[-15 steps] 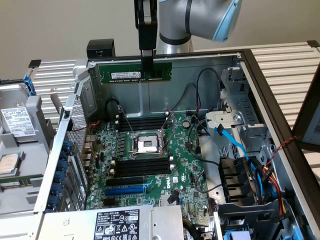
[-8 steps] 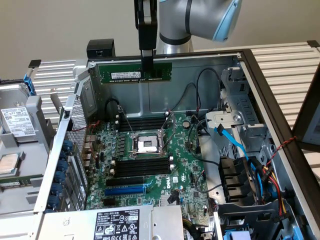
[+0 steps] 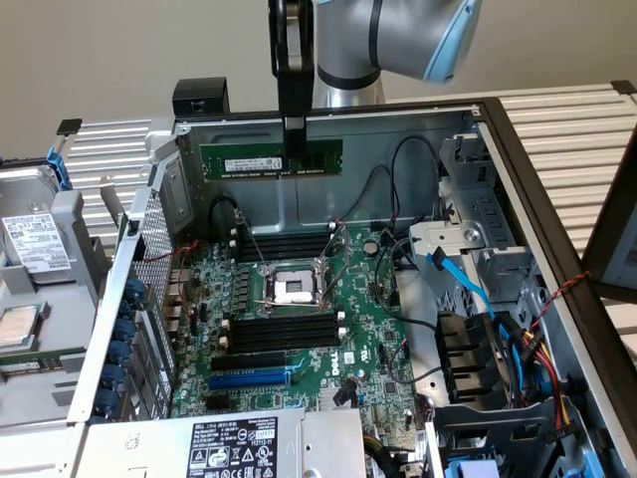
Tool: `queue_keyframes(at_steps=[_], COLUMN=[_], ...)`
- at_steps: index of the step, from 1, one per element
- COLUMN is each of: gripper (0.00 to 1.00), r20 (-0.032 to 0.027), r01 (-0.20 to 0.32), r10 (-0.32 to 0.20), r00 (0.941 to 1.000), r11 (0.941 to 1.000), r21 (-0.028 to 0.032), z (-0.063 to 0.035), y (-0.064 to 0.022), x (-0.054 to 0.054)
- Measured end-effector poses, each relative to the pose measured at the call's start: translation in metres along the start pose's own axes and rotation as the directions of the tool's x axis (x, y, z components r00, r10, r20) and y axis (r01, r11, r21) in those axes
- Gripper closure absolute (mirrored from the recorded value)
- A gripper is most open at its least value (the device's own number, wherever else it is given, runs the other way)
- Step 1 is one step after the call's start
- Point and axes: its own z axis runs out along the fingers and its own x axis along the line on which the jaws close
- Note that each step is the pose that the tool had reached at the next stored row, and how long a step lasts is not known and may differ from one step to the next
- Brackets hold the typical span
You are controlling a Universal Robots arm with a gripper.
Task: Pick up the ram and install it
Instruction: 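Insert the ram into the slot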
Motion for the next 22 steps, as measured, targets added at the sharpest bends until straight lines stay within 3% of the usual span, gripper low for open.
queue_keyframes(at_steps=[12,22], gripper=[0.88,0.88], r20=[0.0232,0.0367], r01=[-0.034,-0.048], r10=[0.034,0.048], r00=[0.9991,0.9982], r11=[0.9994,0.9989], r21=[-0.0006,-0.0017], z=[0.0207,0.0388], y=[-0.0022,-0.0025], x=[-0.001,-0.001])
